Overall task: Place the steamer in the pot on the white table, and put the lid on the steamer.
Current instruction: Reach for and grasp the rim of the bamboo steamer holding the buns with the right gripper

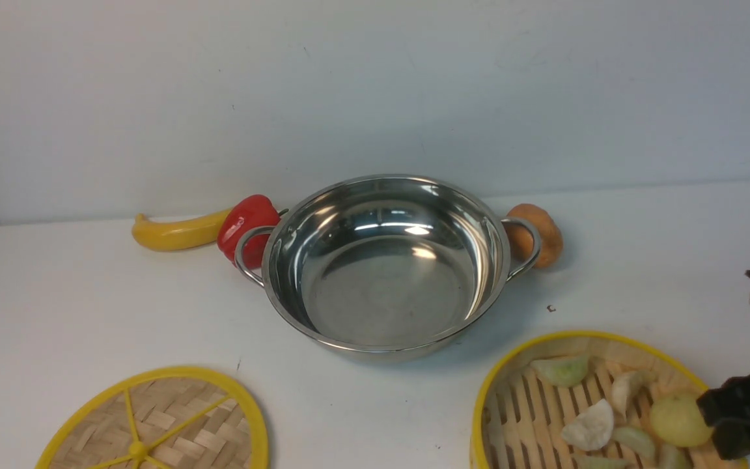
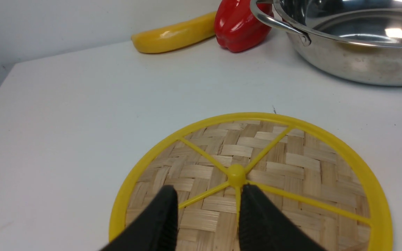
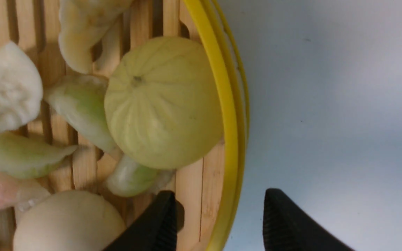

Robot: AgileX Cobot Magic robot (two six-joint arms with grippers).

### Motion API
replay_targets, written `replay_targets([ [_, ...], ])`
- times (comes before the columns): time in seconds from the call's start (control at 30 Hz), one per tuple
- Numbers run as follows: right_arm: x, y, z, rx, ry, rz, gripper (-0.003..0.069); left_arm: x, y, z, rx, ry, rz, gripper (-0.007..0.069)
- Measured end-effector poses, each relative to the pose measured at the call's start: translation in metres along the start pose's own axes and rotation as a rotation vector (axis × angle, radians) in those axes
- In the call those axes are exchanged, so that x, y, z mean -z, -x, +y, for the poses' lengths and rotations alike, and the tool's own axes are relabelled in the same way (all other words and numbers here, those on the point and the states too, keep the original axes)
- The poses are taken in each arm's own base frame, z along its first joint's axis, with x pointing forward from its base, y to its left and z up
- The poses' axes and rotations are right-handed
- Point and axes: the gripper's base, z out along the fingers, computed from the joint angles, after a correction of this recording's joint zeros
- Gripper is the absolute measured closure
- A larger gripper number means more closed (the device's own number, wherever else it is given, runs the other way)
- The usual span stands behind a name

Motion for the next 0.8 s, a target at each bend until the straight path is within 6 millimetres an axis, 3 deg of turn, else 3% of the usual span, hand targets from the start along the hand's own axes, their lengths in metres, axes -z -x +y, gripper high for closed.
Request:
replay_targets([
  [0.8, -0.018, -0.007, -0.001, -0.03, 0.011, 0.054, 0.0316, 0.0, 0.0, 0.0, 0.0, 0.0, 0.0, 0.0383],
])
